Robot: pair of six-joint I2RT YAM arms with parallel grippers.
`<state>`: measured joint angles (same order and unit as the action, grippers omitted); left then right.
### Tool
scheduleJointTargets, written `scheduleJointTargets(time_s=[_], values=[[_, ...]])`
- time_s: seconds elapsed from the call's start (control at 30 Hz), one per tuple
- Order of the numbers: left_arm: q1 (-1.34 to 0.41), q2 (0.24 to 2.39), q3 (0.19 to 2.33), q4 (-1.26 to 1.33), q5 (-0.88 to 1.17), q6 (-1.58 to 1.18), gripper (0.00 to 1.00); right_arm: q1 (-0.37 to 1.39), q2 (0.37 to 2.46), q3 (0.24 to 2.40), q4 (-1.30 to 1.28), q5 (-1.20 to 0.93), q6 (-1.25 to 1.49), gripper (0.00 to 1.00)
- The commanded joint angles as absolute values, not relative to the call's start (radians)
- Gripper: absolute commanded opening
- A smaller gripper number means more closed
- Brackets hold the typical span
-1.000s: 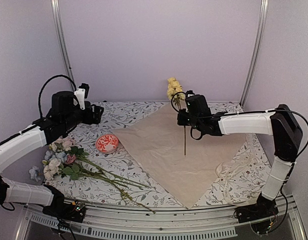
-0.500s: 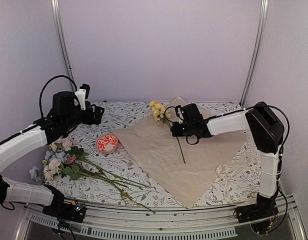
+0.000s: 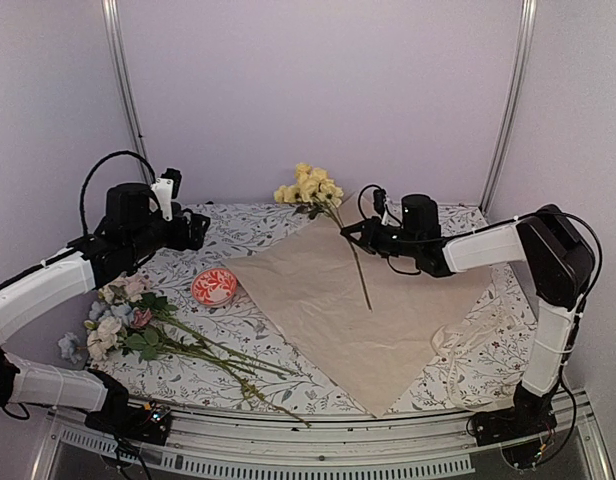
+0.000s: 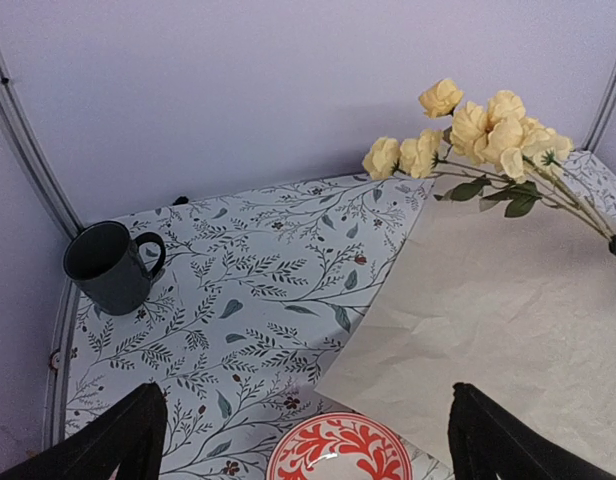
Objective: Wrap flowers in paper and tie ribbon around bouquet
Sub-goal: Place the fake flower on the flattened wrapping paper.
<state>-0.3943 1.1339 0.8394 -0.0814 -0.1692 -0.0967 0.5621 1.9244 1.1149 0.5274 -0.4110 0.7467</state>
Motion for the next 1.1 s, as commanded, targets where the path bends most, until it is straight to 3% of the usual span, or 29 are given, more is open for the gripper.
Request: scheduleJointTargets(time_s=[0.0,0.27,0.47,0.6,0.7,0.8,1.07], values=[[-0.385,1.138,0.838,-0.078,-0.163,-0.084,0.99,0.566,1.908,1.056,0.664,-0.368,0.909,0.00],[-0.385,1.141,0.838,-0.078,-0.163,-0.085,0.99,0.562,2.017,1.027,0.675,-0.292,1.055,0.00],[-0.385,1.139,0.839,-0.080,-0.160,-0.083,0.99,0.538,2.050,1.025,0.599,-0.290,1.074,0.11],[-0.386,1.137,0.839,-0.079,-0.161,-0.083,0.99,0.511,2.073,1.034,0.525,-0.288,1.034,0.12],[-0.386,1.137,0.839,-0.081,-0.159,-0.083,0.99,0.506,2.083,1.055,0.473,-0.299,1.001,0.18],[-0.385,1.137,0.839,-0.081,-0.159,-0.083,0.99,0.506,2.082,1.084,0.409,-0.304,0.960,0.31],[-0.385,1.135,0.839,-0.080,-0.161,-0.082,0.98,0.526,1.905,1.119,0.169,-0.085,0.807,0.42]])
